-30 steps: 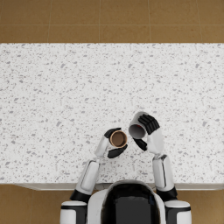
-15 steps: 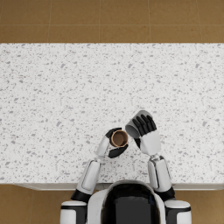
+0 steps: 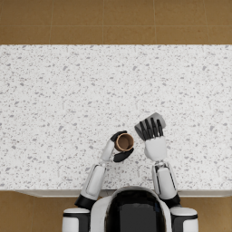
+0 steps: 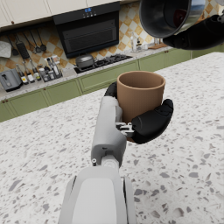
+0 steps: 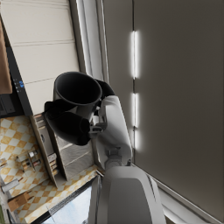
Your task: Pick up two cups and pour the berry on the right into the cup on the left
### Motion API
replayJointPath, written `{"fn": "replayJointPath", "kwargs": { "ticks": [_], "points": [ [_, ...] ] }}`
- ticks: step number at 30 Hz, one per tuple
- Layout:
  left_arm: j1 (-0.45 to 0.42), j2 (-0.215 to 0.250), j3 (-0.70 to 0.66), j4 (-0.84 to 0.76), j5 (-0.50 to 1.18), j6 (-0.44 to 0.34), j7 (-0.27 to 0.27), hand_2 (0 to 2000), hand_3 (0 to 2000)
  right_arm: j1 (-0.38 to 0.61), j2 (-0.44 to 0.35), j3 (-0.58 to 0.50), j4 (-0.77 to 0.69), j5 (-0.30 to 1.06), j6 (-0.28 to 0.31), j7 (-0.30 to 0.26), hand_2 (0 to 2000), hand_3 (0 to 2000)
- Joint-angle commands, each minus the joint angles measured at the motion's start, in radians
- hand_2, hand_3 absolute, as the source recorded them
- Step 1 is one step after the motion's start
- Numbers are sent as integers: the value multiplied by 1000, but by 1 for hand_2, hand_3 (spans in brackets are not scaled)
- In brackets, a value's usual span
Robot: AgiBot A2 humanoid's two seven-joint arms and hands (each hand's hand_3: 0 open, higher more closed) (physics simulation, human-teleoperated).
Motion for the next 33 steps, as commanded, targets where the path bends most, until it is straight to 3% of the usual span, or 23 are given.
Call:
{"fn": "replayJointPath", "kwargs": {
  "ticks": [1, 2, 3, 4, 8, 13, 33],
  "points": [
    [17, 11, 2, -3, 0, 0, 0, 2000, 1280, 0, 0, 0, 0, 6, 0, 0, 2000, 1280],
    [21, 14, -1, -2, 0, 0, 0, 2000, 1280, 0, 0, 0, 0, 10, 0, 0, 2000, 1280],
    [27, 18, -5, 6, 0, 0, 0, 2000, 1280, 113, 133, 230, 13, 13, 0, 0, 2000, 1280],
    [28, 19, -6, 3, 0, 0, 0, 2000, 1280, 28, 36, 65, 2, 45, 6, -1, 2000, 1280],
    [47, 33, 3, 24, 0, 0, 0, 2000, 1280, 81, 112, 189, 3, 172, 13, -1, 2000, 1280],
    [38, 32, -12, 27, 0, 0, 0, 2000, 1280, 107, 111, 253, 12, 287, 15, -1, 2000, 1280],
    [13, 27, -21, 6, 0, -7, 1, 2000, 1280, 89, 114, 260, 5, 316, 14, -2, 2000, 1280]
  ]
}}
